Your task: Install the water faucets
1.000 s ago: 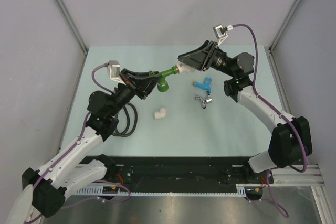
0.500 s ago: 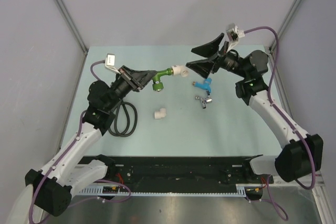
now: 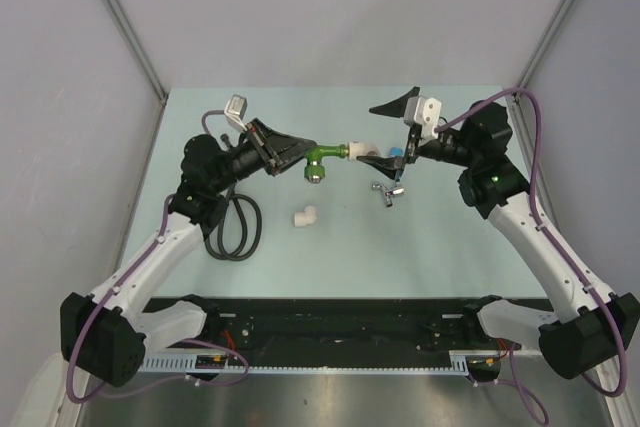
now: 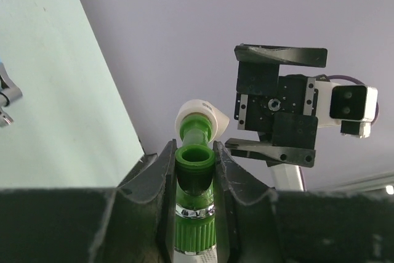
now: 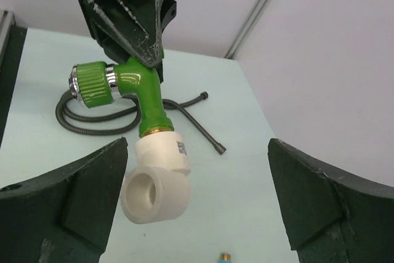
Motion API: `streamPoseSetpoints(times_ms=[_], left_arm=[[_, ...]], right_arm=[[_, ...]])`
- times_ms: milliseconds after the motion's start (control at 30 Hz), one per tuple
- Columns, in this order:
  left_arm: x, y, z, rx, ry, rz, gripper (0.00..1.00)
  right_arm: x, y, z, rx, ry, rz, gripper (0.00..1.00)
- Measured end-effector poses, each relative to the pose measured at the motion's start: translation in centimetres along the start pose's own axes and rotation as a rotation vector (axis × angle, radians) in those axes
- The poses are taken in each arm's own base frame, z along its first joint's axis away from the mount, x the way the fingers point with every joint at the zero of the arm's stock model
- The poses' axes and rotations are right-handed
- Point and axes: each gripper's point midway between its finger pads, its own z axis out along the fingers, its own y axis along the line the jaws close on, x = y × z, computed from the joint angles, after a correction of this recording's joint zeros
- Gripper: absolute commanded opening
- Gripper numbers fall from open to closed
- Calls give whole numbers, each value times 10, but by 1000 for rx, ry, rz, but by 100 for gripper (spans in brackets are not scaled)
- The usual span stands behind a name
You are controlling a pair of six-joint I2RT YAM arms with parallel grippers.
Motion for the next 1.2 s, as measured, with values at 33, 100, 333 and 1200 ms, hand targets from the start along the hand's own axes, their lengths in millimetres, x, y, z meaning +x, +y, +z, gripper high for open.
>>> streamPoseSetpoints(times_ms=[33, 100, 333, 1200], left_arm=[[2, 2, 1, -3, 16, -22, 0], [5, 3, 2, -4, 35, -46, 0], [5, -3, 3, 10, 51, -83, 0], [1, -18, 4, 64, 70, -16, 0]], right_arm=[[4, 1, -1, -9, 13, -17, 98], [8, 4, -1, -25, 26, -36, 97], [19, 19, -1, -86, 58, -58, 94], [22, 37, 22, -160, 22, 39, 0]])
